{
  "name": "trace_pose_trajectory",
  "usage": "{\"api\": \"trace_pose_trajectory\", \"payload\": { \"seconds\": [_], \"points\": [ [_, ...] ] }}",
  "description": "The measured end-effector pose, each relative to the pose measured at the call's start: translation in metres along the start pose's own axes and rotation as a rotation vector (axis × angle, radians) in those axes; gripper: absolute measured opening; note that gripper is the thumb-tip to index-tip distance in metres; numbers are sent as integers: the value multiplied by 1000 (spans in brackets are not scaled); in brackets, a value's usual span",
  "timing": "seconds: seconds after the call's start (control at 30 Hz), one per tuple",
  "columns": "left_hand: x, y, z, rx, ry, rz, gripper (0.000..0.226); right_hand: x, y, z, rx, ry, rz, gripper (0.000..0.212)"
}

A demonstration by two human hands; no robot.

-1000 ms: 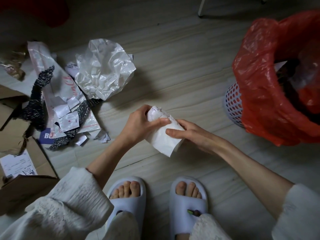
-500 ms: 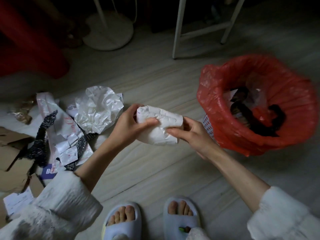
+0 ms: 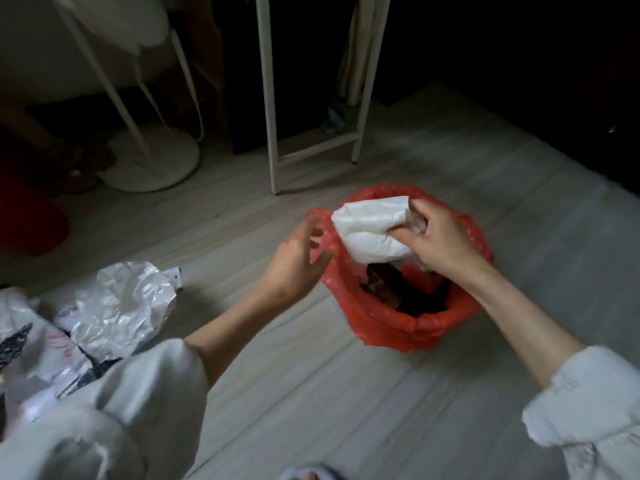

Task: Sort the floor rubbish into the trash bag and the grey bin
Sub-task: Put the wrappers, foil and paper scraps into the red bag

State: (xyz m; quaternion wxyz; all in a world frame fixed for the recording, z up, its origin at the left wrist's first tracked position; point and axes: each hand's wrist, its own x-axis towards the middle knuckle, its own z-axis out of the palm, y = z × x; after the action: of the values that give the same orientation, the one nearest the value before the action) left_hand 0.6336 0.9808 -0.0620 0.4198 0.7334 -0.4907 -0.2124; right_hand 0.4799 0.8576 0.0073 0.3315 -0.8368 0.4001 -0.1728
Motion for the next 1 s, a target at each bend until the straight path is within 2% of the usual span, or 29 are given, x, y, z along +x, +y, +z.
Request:
{"api": "trace_pose_trajectory", "payload": {
  "seconds": [0.07, 0.17, 0.23, 0.4, 0.73, 1.0],
  "points": [
    [-8, -6, 22, 184, -97, 146, 41, 4, 20, -5, -140, -14, 103, 10],
    [-16, -21, 43, 476, -165, 437, 34, 11, 41, 10, -199, -54, 267, 33],
    [-12, -30, 47, 591, -167, 501, 38, 16, 43, 29, -206, -92, 331, 38],
    [-8, -38, 52, 571, -193, 555, 36, 25, 55, 63, -314, -175, 407, 30],
    [-5, -38, 61, 475, -108, 501, 30, 48, 62, 97, -695, -188, 223, 29],
    [-9, -43, 65, 384, -64, 502, 24, 47, 71, 107, -774, -257, 149, 35]
  ]
}}
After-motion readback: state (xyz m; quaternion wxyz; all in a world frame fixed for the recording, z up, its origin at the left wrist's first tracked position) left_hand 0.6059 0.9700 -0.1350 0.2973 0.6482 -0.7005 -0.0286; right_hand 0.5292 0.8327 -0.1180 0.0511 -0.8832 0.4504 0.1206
